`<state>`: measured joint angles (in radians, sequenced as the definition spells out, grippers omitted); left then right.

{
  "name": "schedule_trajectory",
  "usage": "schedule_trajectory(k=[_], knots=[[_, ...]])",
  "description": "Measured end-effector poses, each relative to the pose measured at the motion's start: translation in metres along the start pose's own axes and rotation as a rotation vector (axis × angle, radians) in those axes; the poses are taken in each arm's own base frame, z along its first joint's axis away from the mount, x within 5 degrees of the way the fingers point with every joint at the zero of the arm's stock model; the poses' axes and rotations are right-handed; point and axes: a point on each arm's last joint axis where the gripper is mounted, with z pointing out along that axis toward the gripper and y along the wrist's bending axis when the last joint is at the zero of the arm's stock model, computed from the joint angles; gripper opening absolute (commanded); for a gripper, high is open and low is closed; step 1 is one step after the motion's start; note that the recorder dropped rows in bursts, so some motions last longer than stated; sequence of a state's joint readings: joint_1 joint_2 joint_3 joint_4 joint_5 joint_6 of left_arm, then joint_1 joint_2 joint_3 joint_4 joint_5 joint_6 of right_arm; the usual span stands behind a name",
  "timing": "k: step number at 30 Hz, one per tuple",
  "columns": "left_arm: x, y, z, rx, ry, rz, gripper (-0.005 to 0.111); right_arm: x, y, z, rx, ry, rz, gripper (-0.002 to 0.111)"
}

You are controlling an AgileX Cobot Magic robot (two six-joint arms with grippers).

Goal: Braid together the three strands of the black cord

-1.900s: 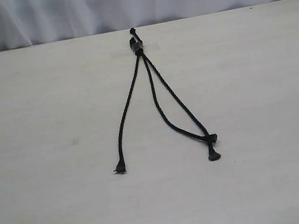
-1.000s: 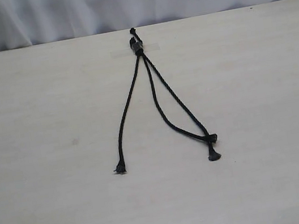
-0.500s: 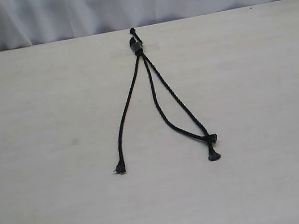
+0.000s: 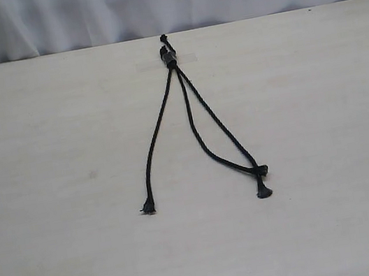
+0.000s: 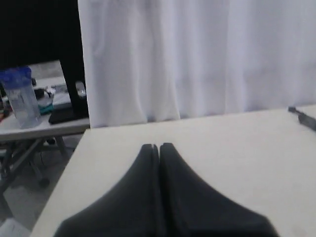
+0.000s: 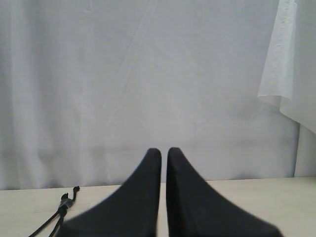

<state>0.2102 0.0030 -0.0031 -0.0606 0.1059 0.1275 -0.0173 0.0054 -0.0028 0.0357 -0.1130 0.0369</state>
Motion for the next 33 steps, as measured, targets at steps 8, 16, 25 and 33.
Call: schedule_trajectory(k=[8, 16, 25, 33], knots=[[-0.017, 0.002, -0.002, -0.025, -0.192, 0.000, 0.000, 0.000, 0.000, 0.000, 0.000, -0.004, 0.000, 0.004], [-0.022, 0.003, -0.003, -0.031, -0.239, -0.006, 0.000, 0.000, 0.000, 0.000, 0.000, -0.004, 0.000, 0.004], [-0.060, 0.005, -0.003, -0.015, -0.186, -0.043, 0.000, -0.015, 0.001, 0.005, 0.001, 0.050, 0.000, 0.004], [-0.114, 0.007, 0.046, 0.027, 0.187, 0.030, 0.000, -0.045, 0.005, 0.041, 0.017, 0.428, 0.000, 0.004]])
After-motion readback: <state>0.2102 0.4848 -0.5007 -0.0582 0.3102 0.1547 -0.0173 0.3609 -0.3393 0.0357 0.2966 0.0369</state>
